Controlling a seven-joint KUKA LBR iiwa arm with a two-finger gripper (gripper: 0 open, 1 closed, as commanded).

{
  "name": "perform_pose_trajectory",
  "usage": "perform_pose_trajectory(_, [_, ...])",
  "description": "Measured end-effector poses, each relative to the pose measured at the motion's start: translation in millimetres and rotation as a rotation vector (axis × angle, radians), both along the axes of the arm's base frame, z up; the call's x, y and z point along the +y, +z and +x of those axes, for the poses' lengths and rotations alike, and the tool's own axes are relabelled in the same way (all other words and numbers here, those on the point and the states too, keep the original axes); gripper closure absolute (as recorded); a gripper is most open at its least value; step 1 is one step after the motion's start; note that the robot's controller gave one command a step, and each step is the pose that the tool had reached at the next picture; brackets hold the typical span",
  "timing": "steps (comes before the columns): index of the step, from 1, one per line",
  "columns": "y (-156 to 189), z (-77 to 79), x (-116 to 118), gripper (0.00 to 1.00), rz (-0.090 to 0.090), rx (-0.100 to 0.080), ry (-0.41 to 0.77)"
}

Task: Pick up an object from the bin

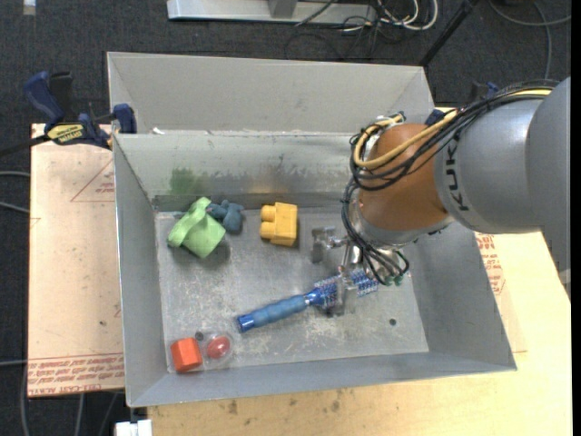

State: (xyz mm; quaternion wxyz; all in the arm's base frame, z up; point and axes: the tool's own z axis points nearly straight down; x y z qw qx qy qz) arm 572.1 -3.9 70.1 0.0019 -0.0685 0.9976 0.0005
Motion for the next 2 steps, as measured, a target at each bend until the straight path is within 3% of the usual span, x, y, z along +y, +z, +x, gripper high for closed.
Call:
perform_pose_trajectory(1, [-1,-1.4,0,1.00,0.000,0.003,-0.001])
perform_pose_trajectory(2, [203,1.4,13,1.00,-0.001,-0.007,0.031])
